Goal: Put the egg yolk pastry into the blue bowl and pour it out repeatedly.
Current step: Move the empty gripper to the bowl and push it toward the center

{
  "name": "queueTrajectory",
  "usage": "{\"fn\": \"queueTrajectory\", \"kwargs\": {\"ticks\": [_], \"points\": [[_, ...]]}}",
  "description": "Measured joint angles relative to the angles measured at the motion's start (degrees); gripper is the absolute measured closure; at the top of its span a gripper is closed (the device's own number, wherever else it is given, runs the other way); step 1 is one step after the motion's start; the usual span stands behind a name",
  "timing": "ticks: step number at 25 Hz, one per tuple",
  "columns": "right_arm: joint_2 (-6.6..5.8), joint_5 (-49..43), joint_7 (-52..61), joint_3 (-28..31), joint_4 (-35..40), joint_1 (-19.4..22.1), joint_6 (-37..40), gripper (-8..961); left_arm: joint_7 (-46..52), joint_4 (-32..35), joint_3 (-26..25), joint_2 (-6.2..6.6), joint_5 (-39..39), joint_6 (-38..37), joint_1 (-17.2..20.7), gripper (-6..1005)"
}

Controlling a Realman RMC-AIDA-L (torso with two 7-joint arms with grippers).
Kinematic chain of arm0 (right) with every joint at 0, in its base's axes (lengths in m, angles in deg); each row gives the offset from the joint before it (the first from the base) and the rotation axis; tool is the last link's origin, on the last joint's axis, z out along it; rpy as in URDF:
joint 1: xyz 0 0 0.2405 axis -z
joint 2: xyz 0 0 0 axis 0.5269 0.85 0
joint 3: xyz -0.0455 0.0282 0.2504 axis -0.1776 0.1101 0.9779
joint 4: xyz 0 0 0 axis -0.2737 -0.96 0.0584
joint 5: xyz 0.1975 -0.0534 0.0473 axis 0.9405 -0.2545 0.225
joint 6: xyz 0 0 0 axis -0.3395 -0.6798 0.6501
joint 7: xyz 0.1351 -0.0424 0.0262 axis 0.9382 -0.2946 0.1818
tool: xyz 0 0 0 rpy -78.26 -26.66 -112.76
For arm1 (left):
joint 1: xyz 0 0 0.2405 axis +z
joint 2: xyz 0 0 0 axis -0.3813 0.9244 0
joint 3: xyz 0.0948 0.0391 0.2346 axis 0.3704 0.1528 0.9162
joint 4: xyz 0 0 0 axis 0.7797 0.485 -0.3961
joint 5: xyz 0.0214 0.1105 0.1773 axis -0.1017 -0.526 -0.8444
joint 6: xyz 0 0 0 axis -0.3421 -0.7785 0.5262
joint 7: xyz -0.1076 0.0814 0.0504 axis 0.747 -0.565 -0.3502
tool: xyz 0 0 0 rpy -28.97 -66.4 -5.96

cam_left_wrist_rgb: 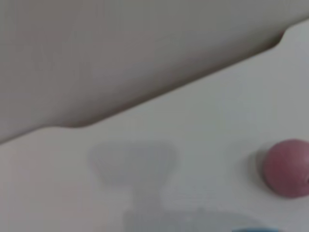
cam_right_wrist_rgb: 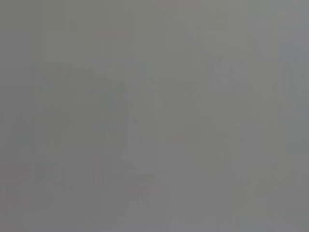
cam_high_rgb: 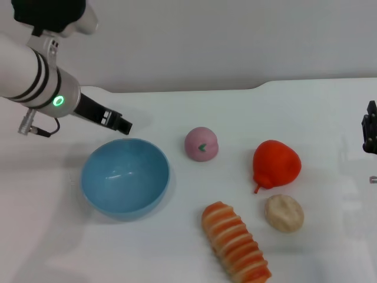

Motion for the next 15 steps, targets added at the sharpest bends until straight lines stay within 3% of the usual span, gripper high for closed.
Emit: {"fn": "queueTrajectory", "kwargs": {"ticks": [15], "points": [[0.00,0.0,0.0,0.1,1.3,0.1,0.0,528,-3.5,4.1,-0.7,0.25,-3.9,2.4,-0.5,346]]}}
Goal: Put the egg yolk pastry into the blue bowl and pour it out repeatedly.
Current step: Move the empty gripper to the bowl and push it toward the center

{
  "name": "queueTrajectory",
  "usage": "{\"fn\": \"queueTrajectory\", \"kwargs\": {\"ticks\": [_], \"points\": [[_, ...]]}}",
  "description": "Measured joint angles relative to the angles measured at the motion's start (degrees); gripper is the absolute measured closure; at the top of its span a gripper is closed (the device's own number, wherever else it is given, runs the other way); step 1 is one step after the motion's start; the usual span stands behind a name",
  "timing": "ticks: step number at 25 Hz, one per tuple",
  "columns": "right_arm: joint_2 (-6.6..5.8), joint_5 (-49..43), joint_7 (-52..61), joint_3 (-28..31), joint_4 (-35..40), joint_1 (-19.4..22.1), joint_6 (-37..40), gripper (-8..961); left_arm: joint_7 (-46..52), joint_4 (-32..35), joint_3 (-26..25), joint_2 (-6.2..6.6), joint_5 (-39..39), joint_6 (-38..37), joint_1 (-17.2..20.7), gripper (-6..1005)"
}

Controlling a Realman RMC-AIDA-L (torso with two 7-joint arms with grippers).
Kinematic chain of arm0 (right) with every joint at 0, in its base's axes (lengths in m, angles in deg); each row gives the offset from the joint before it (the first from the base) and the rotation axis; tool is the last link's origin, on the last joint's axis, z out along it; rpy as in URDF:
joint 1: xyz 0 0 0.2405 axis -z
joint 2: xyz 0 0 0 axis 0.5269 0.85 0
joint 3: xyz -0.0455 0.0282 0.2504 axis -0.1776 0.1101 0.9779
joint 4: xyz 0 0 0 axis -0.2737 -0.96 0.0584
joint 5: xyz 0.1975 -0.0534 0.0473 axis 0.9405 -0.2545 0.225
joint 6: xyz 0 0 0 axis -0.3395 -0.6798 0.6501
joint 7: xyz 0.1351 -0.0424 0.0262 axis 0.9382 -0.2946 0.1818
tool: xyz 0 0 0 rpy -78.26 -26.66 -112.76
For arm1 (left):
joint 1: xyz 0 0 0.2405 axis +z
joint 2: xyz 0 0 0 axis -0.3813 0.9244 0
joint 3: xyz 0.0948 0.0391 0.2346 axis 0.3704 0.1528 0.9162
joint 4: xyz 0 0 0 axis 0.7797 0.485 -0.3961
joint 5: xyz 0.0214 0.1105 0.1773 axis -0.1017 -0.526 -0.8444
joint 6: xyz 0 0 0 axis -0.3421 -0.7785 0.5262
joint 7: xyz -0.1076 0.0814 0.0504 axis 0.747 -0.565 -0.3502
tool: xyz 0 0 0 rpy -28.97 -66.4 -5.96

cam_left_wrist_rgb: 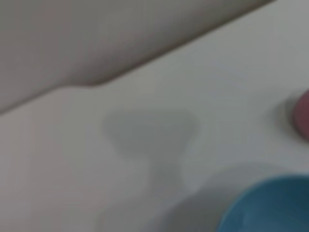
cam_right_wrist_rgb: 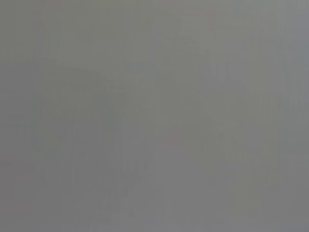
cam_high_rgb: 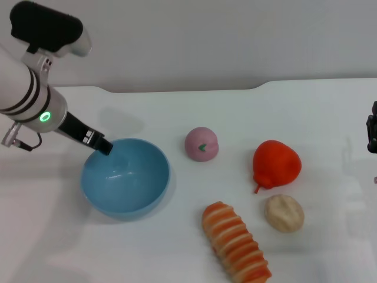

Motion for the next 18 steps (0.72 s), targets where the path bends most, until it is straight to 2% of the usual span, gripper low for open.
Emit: {"fn": "queueTrajectory", "kwargs": {"ticks": [18], "points": [[0.00,0.0,0.0,0.0,1.6,-0.2,0.0,528,0.5,12.2,-0.1,-0.02,-0.2,0.9,-5.4,363]]}}
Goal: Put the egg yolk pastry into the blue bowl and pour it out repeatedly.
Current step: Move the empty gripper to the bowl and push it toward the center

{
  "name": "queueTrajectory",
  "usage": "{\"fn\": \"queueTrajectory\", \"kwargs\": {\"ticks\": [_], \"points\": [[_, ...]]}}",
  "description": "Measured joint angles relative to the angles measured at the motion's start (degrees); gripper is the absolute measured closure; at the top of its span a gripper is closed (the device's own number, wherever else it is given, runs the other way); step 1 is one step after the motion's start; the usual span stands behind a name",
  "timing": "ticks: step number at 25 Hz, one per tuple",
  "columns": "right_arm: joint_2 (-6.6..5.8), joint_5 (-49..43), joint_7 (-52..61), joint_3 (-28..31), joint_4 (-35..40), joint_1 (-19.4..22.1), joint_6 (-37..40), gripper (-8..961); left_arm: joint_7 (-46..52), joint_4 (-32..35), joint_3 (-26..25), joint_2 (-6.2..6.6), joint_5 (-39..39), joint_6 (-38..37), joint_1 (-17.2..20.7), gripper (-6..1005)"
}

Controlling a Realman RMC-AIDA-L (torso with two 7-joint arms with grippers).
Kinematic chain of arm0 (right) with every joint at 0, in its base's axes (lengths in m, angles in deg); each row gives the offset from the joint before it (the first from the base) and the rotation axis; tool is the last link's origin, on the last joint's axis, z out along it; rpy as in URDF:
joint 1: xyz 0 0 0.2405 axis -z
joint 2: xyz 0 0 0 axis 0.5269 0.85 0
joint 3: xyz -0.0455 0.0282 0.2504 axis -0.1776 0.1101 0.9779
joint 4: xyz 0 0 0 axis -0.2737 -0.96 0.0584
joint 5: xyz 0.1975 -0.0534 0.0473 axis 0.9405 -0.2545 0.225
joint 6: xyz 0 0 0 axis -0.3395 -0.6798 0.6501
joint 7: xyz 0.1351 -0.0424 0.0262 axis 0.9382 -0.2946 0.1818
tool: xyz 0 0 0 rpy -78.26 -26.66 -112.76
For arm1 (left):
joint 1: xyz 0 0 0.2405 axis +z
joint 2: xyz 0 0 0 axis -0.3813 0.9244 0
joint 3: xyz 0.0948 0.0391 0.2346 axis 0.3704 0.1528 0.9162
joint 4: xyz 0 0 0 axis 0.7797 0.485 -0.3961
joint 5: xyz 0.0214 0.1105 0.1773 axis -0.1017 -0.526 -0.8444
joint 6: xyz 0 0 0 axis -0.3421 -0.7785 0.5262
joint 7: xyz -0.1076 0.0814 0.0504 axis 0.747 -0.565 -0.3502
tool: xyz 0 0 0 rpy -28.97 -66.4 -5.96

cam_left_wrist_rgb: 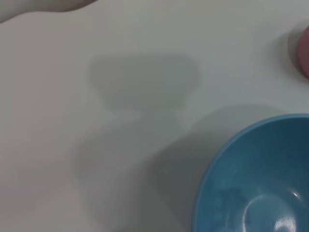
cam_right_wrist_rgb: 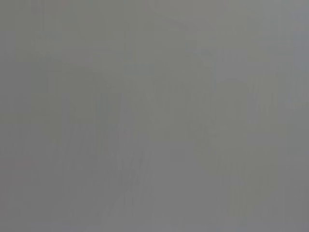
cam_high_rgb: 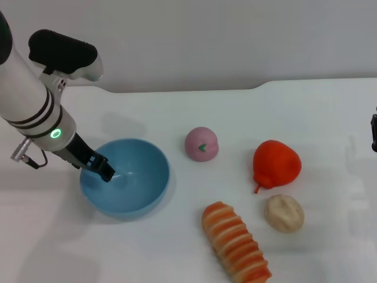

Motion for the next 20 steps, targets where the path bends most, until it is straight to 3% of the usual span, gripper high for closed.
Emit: {"fn": "queueTrajectory", "kwargs": {"ticks": [20], "points": [[-0.09,0.0,0.4,0.1,0.9,-0.4,-0.1,528,2.5,10.5,1.0,-0.88,0.8,-5.7,-3.2,383]]}}
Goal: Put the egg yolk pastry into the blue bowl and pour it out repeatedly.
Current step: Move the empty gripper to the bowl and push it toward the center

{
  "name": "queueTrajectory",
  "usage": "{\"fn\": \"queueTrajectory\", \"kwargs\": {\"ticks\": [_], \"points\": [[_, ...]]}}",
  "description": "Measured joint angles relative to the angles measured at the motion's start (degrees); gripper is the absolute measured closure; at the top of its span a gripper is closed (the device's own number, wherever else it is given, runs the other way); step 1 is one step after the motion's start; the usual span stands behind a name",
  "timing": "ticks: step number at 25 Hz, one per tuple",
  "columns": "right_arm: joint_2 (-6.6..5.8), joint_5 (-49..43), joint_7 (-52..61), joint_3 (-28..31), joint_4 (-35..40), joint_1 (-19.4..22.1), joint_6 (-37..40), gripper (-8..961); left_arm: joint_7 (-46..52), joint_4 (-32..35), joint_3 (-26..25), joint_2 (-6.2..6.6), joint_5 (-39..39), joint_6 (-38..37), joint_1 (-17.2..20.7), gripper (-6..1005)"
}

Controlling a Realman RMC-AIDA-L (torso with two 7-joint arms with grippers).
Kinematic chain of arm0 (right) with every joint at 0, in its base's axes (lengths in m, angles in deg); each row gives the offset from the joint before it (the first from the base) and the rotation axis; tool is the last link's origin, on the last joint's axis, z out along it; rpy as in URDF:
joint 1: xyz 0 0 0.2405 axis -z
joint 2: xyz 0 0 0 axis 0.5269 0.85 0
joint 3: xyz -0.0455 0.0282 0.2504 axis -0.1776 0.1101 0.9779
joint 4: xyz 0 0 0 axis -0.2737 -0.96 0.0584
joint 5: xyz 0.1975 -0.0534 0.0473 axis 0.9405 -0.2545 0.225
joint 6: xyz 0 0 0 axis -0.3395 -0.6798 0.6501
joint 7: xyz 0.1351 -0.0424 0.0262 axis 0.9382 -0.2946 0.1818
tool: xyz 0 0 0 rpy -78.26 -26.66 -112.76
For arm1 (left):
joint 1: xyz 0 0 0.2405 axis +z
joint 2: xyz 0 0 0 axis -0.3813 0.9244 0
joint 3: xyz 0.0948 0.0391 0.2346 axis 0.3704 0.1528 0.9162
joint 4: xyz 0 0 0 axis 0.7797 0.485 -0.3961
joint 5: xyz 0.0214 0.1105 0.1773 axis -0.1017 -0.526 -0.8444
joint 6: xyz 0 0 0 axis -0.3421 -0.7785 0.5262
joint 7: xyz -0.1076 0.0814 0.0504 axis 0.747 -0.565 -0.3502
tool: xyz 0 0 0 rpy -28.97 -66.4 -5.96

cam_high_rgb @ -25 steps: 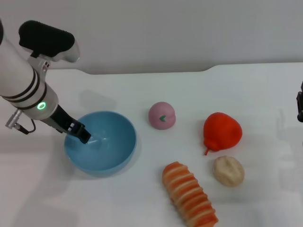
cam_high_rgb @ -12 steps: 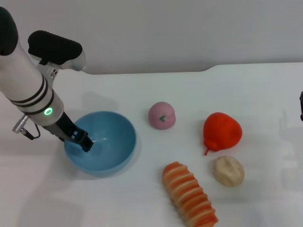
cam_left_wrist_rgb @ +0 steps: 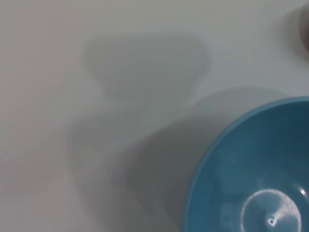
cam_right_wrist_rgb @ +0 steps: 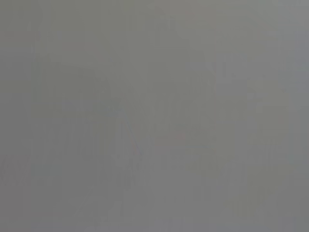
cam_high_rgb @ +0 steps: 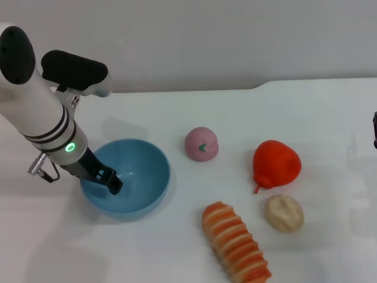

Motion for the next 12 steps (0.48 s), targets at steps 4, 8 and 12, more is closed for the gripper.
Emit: {"fn": "queueTrajectory", "kwargs": {"ticks": [4,8,12], "points": [[0.00,0.0,0.0,0.0,0.0,-0.2,0.0,528,0.5,0.3,-0.4,0.10,0.0,-0.7,-0.1,387],[0.00,0.0,0.0,0.2,0.0,-0.3,0.0,528,0.3,0.3,-0.5,0.25,0.0,-0.6,-0.1,391],[0.00,0.0,0.0,0.8,0.0,-0.3,0.0,528,-0.1,0.3,0.1,0.33,-0.1,-0.4,-0.4,504]]}}
